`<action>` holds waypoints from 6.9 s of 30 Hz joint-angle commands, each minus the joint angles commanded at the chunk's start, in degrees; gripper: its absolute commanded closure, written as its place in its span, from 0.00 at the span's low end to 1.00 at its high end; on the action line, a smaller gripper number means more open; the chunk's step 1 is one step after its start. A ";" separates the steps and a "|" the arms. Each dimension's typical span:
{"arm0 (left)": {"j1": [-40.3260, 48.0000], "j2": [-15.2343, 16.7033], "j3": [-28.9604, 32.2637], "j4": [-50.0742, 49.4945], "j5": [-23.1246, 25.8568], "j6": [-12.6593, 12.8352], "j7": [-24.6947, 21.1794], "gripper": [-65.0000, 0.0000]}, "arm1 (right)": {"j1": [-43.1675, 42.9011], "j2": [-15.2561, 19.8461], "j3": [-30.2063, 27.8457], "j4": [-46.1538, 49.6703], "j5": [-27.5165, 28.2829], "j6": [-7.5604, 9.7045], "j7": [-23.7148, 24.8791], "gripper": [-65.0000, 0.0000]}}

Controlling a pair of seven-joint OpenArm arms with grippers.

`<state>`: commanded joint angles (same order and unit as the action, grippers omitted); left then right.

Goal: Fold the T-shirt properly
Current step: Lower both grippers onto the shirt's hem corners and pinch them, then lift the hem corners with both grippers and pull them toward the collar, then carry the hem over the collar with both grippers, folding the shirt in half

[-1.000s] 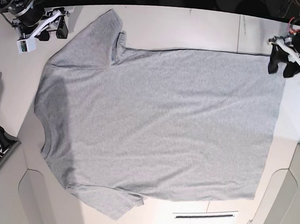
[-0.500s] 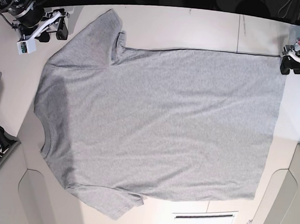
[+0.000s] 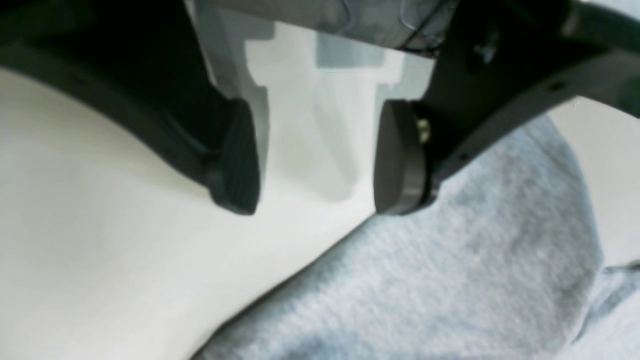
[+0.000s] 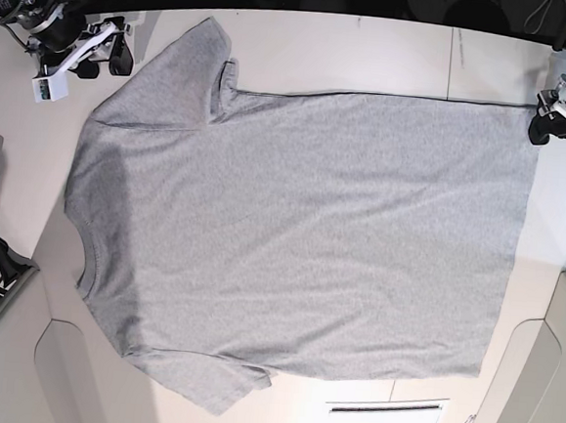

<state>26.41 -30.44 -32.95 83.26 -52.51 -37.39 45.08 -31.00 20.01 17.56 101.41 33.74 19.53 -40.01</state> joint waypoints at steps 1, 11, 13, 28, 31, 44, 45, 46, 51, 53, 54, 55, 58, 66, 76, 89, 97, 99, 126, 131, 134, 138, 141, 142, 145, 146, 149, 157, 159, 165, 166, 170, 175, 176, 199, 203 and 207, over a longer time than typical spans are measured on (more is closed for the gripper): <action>0.00 -0.02 0.00 0.00 -0.22 0.02 0.02 0.27 | 0.00 -0.87 0.00 0.00 0.22 0.57 -0.22 0.44; 0.31 0.13 0.04 0.00 -3.02 -1.29 1.49 0.27 | 0.02 -7.69 -0.35 0.00 3.43 2.99 -0.96 0.44; 0.28 0.26 0.44 0.00 -3.02 -1.29 1.49 0.27 | 0.02 -8.48 -0.35 0.00 3.80 3.85 -0.96 0.44; 0.26 0.24 5.62 0.00 -0.44 -1.27 0.79 0.32 | 0.09 -8.81 -0.44 0.00 3.80 3.82 0.63 0.61; 0.26 0.24 5.62 0.00 -0.44 -1.55 -0.90 0.69 | 1.16 -9.73 -0.44 0.00 3.28 3.93 0.76 0.89; 0.70 -0.20 -1.09 0.02 -3.82 -2.61 -6.47 1.00 | 1.55 -11.58 1.14 2.16 4.28 9.90 -5.62 1.00; 0.76 -0.22 -2.45 0.02 -5.07 -2.61 -5.03 1.00 | 1.57 -11.56 1.99 2.64 4.96 10.14 -7.06 1.00; 0.87 -0.22 -3.54 0.02 -6.80 -2.61 -3.04 1.00 | 1.57 -11.41 2.97 2.86 6.56 11.10 -8.35 1.00; 1.86 -0.24 -4.26 0.02 -14.23 -2.61 2.56 1.00 | 1.40 -11.15 7.98 2.97 15.30 13.94 -14.16 1.00; 2.54 -0.22 -4.26 0.02 -16.22 -2.61 2.78 1.00 | -0.15 -10.78 8.63 3.19 16.48 14.03 -14.10 1.00; 2.82 -0.24 -4.26 0.02 -17.22 -2.61 3.26 1.00 | -1.25 -10.62 8.94 3.48 17.40 14.43 -14.05 1.00; 3.15 -0.24 -4.26 0.04 -17.92 -2.61 3.26 1.00 | -2.29 -10.51 9.31 3.98 18.18 14.78 -14.05 1.00; 3.10 -0.22 -4.26 0.26 -20.28 -2.61 3.39 1.00 | -4.72 -10.51 11.02 7.89 19.45 14.84 -14.03 1.00; 1.03 -0.22 -6.95 0.79 -21.81 -2.61 3.15 1.00 | -1.73 -10.51 14.99 18.51 17.51 14.82 -12.83 1.00; -9.57 0.07 -1.86 0.76 -1.33 -2.61 -8.00 1.00 | 14.16 -10.47 14.93 5.95 11.80 14.78 -9.70 1.00; -17.05 0.07 7.85 -0.63 19.12 -2.61 -20.44 1.00 | 32.33 -8.59 9.40 -11.72 5.97 14.78 -7.28 1.00; -17.05 0.09 9.05 -5.75 21.53 -2.61 -27.30 0.90 | 35.41 -8.59 4.61 -16.96 3.63 14.75 -6.21 0.68; -17.46 0.07 9.03 -5.75 21.53 -2.61 -27.17 0.64 | 35.41 -8.59 5.20 -16.83 3.30 14.67 -6.29 0.55; -19.28 0.11 2.19 -13.66 6.86 -0.59 -15.34 0.28 | 24.55 -6.71 25.00 -19.89 9.20 13.68 -8.87 0.55; -22.01 0.13 2.25 -17.46 5.92 -0.76 -15.28 0.28 | 25.88 -6.73 23.04 -23.80 11.30 13.73 -9.05 0.55; -22.71 0.11 2.29 -19.52 5.66 -0.76 -15.28 0.28 | 25.94 -7.10 20.17 -23.80 11.50 13.73 -9.01 0.55; -23.87 0.33 2.32 -21.57 4.46 -0.81 -15.23 0.28 | 27.23 -9.53 16.48 -23.80 11.72 13.73 -8.83 0.55; -23.85 0.44 4.04 -21.59 4.63 -0.79 -14.64 0.28 | 28.30 -11.63 15.23 -23.80 11.26 13.79 -8.81 0.55; -23.87 0.44 4.79 -21.59 4.72 -0.79 -14.67 0.28 | 28.70 -12.26 15.15 -23.80 10.95 13.90 -8.83 0.55; -24.37 0.44 5.73 -21.59 5.01 -0.76 -14.67 0.28 | 30.01 -13.42 15.02 -23.80 10.16 13.88 -8.87 0.55; -24.41 0.42 5.73 -21.59 5.01 -0.74 -14.67 0.28 | 30.21 -13.55 14.91 -23.80 10.19 13.88 -8.87 0.55; -24.48 0.44 5.73 -21.59 5.84 -0.76 -14.60 0.28 | 30.18 -13.51 14.93 -23.80 10.16 13.90 -8.92 0.56; -24.48 0.44 8.57 -21.59 6.12 -0.81 -11.76 0.50 | 30.21 -13.51 14.93 -23.80 10.19 13.90 -9.07 0.93; -24.50 0.44 10.84 -21.57 6.01 -0.81 -11.80 0.53 | 30.21 -13.51 14.93 -23.80 10.19 13.90 -9.14 0.93; -24.50 0.39 12.90 -21.57 6.29 -0.98 -11.85 0.74 | 30.18 -13.51 14.93 -23.80 10.19 13.90 -10.01 0.93; -24.50 0.42 12.90 -21.57 6.51 -1.01 -11.82 0.88 | 30.18 -13.51 14.93 -23.80 10.21 13.92 -10.01 0.93; -24.50 0.24 12.90 -21.24 6.54 -2.61 -11.80 1.00 | 30.18 -13.35 14.95 -23.28 12.07 13.94 -10.38 1.00; -23.47 -0.07 12.87 -18.36 7.32 -2.61 -10.75 1.00 | 29.97 -13.33 15.67 -18.84 15.63 14.36 -16.87 1.00; -23.02 -0.07 12.83 -17.29 7.28 -2.61 -10.03 1.00 | 29.53 -13.33 15.78 -17.40 16.04 14.36 -18.47 1.00; 8.48 1.25 2.71 13.84 -9.44 -2.61 1.99 1.00 | 6.21 -3.50 22.23 -1.38 22.29 14.36 -21.84 1.00; 11.93 1.73 2.69 18.10 -9.42 -2.61 1.95 1.00 | 3.61 -3.50 24.92 -1.38 22.88 14.36 -21.94 1.00; 12.35 3.37 2.69 18.88 -9.35 -2.61 2.36 1.00 | 2.84 -3.58 25.07 -1.44 22.80 14.36 -21.92 1.00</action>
<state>38.76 -27.07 -30.26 102.15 -61.87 -40.00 47.44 -28.16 16.43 42.63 99.96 56.53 33.89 -61.93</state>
